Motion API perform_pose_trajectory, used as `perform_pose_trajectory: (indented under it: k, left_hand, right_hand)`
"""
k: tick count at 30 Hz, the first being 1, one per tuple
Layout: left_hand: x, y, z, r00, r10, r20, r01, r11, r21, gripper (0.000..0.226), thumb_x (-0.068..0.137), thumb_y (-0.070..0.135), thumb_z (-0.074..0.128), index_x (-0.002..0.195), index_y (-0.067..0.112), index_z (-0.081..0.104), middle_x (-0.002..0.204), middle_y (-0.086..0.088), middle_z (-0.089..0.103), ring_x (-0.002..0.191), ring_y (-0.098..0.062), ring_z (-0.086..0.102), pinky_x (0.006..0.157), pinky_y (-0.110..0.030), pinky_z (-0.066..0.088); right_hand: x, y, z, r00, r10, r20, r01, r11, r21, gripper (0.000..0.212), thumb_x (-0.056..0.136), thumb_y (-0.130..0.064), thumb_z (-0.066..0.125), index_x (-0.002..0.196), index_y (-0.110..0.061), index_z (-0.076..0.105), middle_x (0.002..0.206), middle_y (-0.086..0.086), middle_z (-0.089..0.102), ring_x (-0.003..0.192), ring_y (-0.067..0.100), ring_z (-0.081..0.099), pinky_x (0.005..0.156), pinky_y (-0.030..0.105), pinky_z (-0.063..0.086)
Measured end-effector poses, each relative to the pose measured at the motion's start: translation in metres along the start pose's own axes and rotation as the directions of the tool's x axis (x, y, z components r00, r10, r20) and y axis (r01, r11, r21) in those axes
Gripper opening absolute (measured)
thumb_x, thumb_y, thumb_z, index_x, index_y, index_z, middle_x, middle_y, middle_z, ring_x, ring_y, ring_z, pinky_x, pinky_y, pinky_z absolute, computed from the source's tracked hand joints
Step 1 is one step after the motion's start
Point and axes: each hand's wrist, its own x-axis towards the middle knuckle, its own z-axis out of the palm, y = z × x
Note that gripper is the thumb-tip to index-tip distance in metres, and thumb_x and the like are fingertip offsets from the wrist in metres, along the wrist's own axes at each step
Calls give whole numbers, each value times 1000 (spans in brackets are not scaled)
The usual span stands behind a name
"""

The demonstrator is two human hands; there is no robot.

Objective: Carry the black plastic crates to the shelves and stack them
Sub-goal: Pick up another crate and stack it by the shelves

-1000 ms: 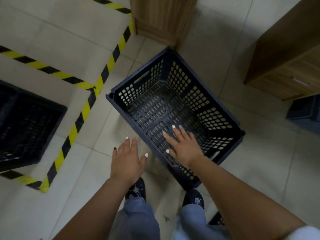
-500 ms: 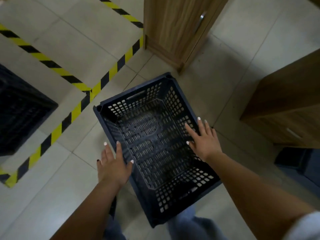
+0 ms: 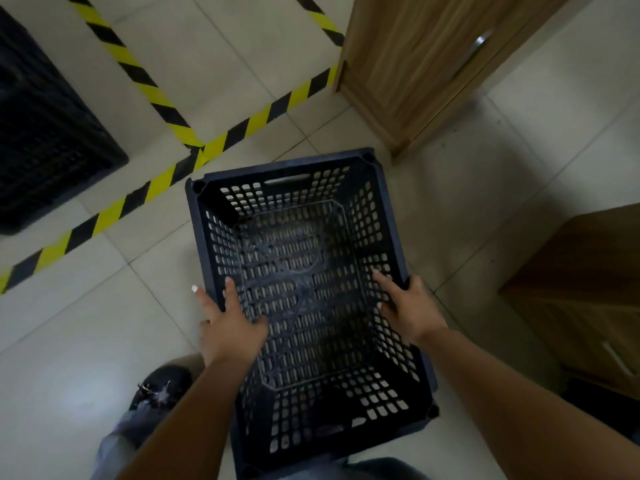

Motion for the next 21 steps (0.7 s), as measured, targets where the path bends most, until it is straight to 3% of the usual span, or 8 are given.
perform_pose_trajectory:
  k: [4, 10, 14, 18, 21]
  left_hand:
    - [-4, -4, -18, 998, 43, -36, -45, 997, -66, 79, 87, 41, 60, 151, 30, 15, 160, -5, -14, 126, -44, 43, 100, -42, 41]
    - [-47, -7, -78, 994, 85, -66, -86, 996, -9, 78, 86, 45, 59, 151, 33, 17, 160, -5, -10, 127, -44, 41, 103, -43, 39]
    - [-88, -10, -139, 993, 101, -66, -101, 995, 2, 79, 86, 51, 56, 150, 36, 12, 160, -2, -13, 121, -46, 47, 97, -44, 45]
    - [-134, -14, -211, 991, 114, -76, -117, 992, -42, 75, 88, 49, 56, 150, 34, 16, 160, 1, -11, 118, -36, 54, 87, -35, 45]
    - [-167, -15, -270, 986, 130, -103, -132, 991, -13, 75, 89, 50, 53, 150, 35, 15, 161, 1, -9, 107, -30, 61, 77, -29, 42]
  right_hand:
    - [-8, -4, -19, 999, -31, 21, 30, 999, 28, 54, 99, -21, 42, 149, -37, 26, 132, 13, 33, 94, 30, 50, 86, 31, 45]
    - [-62, -43, -61, 998, -47, -46, 54, 987, 152, 61, 97, -24, 52, 149, -36, 25, 129, 12, 38, 97, 28, 54, 89, 28, 45]
    - [-114, -82, -102, 990, -58, -132, 89, 966, 243, 64, 95, -25, 57, 149, -38, 26, 131, 8, 41, 89, 21, 58, 85, 31, 50]
    - [-163, -130, -145, 964, -90, -251, 150, 960, 235, 61, 93, -30, 59, 147, -38, 32, 127, 6, 45, 74, 17, 57, 77, 33, 51]
    - [-200, -172, -177, 930, -139, -342, 223, 949, 222, 59, 91, -31, 61, 145, -36, 37, 129, 8, 47, 90, 26, 58, 83, 35, 51]
